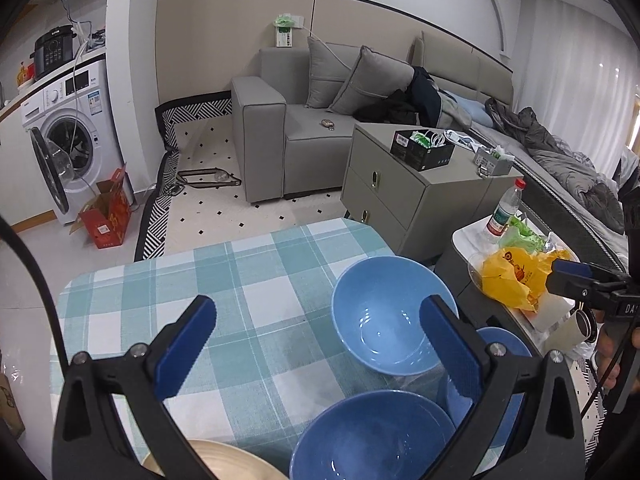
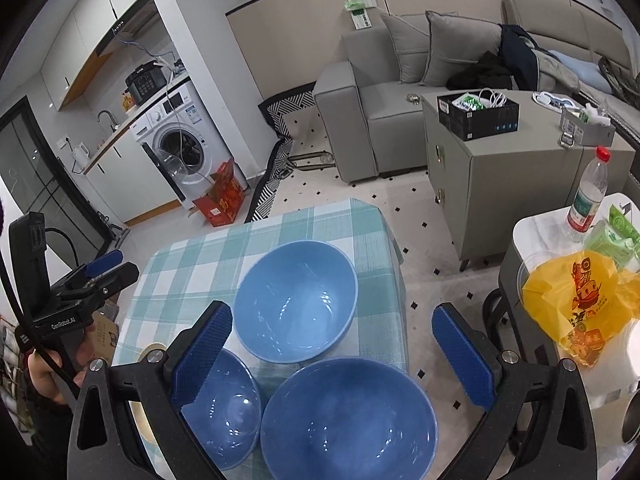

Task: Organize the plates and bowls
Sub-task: 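Move both tools toward the blue bowls and down to a bowl rim, then close the left gripper on the blue bowl rim while the right gripper also closes on it, then lift the gripped blue bowl and carry it over another blue bowl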

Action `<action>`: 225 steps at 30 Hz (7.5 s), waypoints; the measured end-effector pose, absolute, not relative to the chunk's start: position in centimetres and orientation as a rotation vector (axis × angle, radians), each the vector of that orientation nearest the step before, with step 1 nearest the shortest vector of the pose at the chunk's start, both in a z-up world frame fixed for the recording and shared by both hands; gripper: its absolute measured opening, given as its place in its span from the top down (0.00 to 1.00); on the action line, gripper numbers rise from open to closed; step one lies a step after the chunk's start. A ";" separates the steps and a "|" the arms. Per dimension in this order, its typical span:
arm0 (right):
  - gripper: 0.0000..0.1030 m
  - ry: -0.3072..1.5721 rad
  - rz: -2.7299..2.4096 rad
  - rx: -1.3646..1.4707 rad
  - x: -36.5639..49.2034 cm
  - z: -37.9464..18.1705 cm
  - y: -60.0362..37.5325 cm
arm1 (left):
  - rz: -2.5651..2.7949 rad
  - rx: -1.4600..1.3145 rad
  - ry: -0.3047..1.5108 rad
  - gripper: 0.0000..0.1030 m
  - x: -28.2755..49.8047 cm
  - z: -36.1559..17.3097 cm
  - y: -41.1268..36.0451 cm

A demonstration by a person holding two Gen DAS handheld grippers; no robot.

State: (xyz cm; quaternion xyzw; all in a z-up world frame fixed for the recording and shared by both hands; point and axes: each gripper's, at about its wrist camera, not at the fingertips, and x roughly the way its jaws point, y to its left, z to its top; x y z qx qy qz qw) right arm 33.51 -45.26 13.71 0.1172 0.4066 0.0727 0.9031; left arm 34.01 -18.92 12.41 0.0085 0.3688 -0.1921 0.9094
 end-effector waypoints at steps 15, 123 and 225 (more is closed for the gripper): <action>0.03 0.944 0.137 0.260 37.8 7.9 -45.0 | -0.390 0.058 0.868 0.01 38.0 6.8 -22.0; 0.86 0.924 0.144 0.150 33.5 12.2 -39.6 | -0.463 0.141 0.869 0.90 33.0 10.8 -22.4; 0.85 1.096 0.236 0.034 27.1 4.4 -31.3 | -0.405 0.154 0.952 0.89 22.9 2.7 -15.4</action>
